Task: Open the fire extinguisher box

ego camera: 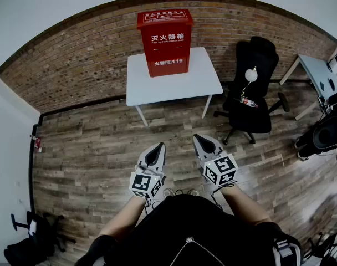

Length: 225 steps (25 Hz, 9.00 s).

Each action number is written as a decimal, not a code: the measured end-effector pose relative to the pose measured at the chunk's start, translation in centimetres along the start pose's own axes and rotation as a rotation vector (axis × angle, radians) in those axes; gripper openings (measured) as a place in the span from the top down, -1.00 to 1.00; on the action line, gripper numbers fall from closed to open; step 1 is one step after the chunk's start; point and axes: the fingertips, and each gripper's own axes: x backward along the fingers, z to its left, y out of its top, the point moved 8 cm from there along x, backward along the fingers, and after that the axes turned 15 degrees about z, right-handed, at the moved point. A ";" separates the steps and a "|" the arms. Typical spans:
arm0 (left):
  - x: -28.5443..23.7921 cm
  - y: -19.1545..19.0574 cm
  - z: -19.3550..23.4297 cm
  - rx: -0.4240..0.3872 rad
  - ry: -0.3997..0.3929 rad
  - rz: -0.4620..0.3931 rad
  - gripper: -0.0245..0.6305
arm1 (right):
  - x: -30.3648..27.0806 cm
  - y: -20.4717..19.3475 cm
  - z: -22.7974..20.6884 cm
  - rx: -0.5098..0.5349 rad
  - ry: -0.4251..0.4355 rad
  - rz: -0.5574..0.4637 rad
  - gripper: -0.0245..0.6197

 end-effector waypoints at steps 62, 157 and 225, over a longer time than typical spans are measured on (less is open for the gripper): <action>-16.2 6.5 11.2 0.009 -0.029 -0.006 0.78 | -14.4 7.9 -13.0 -0.111 -0.021 0.015 0.87; -46.2 28.9 47.5 -0.092 0.118 -0.066 -0.01 | -44.4 35.9 -44.0 0.132 -0.074 -0.030 0.08; -51.2 39.4 52.0 -0.213 0.129 -0.075 -0.13 | -47.2 47.2 -49.0 0.222 -0.027 -0.184 0.08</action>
